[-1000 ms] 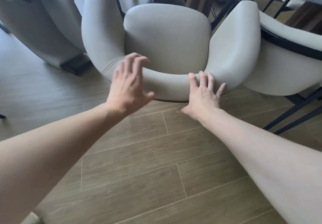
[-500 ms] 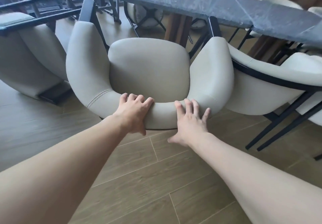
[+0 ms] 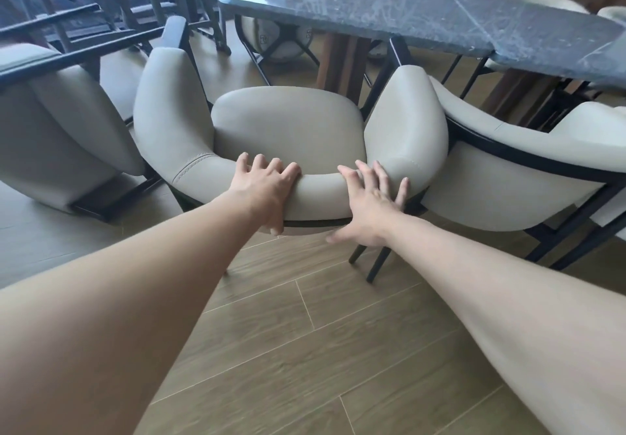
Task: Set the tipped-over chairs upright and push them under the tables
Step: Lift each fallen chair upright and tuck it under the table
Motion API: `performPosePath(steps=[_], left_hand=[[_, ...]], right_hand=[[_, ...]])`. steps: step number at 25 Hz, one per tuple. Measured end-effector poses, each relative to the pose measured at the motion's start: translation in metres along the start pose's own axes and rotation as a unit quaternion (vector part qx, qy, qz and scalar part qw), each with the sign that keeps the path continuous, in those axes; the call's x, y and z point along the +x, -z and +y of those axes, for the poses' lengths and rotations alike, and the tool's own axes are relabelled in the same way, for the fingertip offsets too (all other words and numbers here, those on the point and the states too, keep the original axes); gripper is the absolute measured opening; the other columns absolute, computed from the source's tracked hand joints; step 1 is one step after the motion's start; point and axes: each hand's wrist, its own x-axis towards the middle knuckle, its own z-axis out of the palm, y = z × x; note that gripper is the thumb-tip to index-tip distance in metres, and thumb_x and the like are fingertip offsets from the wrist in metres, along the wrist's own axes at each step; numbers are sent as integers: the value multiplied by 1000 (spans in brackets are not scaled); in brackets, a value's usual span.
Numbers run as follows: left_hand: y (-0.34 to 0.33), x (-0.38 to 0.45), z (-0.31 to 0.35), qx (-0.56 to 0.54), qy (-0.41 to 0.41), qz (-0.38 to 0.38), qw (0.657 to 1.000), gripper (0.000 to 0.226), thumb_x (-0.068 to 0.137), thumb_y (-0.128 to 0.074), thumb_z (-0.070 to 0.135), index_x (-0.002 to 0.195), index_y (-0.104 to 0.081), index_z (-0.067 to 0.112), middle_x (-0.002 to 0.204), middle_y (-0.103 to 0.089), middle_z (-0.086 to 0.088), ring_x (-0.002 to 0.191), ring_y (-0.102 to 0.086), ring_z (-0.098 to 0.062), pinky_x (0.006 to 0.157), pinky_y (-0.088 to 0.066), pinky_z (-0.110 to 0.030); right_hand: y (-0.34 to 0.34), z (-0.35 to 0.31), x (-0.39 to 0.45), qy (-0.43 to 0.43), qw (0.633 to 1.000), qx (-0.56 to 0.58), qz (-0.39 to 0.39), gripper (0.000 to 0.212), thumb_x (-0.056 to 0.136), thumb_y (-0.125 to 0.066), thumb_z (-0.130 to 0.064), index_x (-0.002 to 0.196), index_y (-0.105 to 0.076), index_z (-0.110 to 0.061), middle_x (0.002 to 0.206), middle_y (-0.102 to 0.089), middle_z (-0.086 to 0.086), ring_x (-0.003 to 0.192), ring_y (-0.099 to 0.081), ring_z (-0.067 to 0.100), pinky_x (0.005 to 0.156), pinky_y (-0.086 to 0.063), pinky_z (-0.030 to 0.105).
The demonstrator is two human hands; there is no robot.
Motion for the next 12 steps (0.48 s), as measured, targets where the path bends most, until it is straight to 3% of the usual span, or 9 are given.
performPosePath(steps=[2, 4, 8, 12], left_hand=[[6, 11, -4, 6, 11, -10, 1000, 102, 59, -86, 43, 142, -28, 29, 141, -38, -2, 141, -24, -29, 117, -6, -60], [11, 23, -10, 6, 22, -18, 1000, 104, 59, -87, 42, 143, -27, 31, 145, -35, -3, 143, -20, -30, 117, -4, -62], [21, 51, -23, -25, 33, -34, 999, 101, 57, -89, 41, 140, -32, 35, 133, -45, 0, 127, -40, -31, 108, -27, -52], [31, 86, -39, -30, 31, -41, 998, 96, 55, -90, 44, 134, -36, 32, 130, -49, 2, 123, -42, -30, 103, -33, -49]], right_hand=[[6, -2, 12, -2, 1000, 13, 2, 125, 62, -81, -63, 155, -1, -38, 165, 11, -5, 150, 24, 21, 112, 14, 67], [12, -4, 26, -2, 1000, 18, 9, 120, 65, -78, -66, 155, -5, -37, 165, 7, -5, 151, 21, 21, 113, 12, 67], [24, -5, 56, 9, 999, 28, 23, 112, 67, -74, -70, 153, -13, -35, 164, -1, -3, 152, 15, 21, 114, 10, 68], [36, -5, 93, 18, 999, 18, 27, 110, 66, -74, -72, 151, -18, -32, 162, -9, 0, 152, 7, 23, 114, 7, 68]])
